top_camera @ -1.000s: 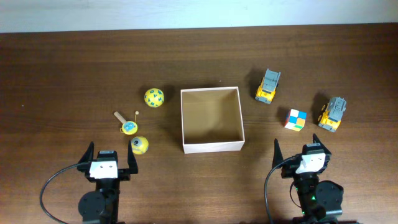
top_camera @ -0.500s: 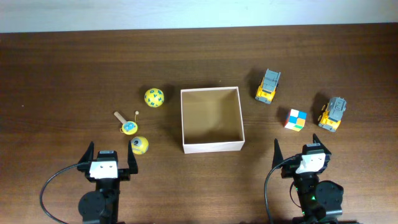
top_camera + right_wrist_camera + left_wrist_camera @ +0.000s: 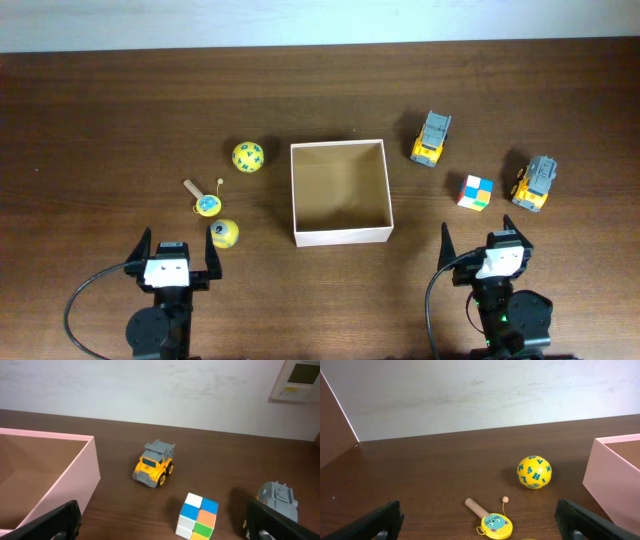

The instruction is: Pack container

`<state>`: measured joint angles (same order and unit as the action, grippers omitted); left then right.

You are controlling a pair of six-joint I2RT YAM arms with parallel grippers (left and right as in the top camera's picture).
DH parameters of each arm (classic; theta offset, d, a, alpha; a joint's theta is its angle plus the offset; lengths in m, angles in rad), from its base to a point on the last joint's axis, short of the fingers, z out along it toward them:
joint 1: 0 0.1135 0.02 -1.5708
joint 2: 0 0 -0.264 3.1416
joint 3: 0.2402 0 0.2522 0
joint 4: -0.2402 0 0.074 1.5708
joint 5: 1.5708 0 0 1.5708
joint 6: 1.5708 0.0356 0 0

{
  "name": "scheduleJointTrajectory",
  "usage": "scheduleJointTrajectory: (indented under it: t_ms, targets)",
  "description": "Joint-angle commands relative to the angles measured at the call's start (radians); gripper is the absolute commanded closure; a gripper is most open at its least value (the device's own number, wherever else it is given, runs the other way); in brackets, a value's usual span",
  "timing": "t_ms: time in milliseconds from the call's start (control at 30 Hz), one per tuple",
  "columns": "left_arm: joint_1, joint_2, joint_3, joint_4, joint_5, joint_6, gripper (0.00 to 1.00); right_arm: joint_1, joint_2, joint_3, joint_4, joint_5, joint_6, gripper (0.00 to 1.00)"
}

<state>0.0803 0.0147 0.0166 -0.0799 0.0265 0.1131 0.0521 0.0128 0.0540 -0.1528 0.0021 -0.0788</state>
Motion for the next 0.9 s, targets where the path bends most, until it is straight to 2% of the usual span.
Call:
scheduleJointTrajectory:
  t_ms: [0,267,367,433,667,867]
  targets:
    - [-0.004,-0.003,-0.008,0.000,0.010,0.016,0.01,-0.007,-0.008,-0.011,0.000,0.028,0.005,0.01]
    - [-0.004,-0.003,-0.008,0.000,0.010,0.016,0.01,-0.007,-0.008,-0.011,0.032,0.085,0.011,0.01]
    - [-0.004,-0.003,-0.008,0.000,0.010,0.016,0.01,-0.007,-0.008,-0.006,0.074,0.077,0.120,0.01]
    - [-0.004,-0.003,-0.008,0.000,0.010,0.016,0.01,-0.007,-0.008,0.021,0.056,0.061,0.144,0.01]
    - [-0.004,-0.003,-0.008,0.000,0.010,0.016,0.01,-0.007,0.135,0.363,-0.275,0.089,0.193,0.01]
    - [-0.004,-0.003,-0.008,0.000,0.010,0.016,0.01,-0.007,0.469,0.784,-0.568,0.089,0.196,0.01]
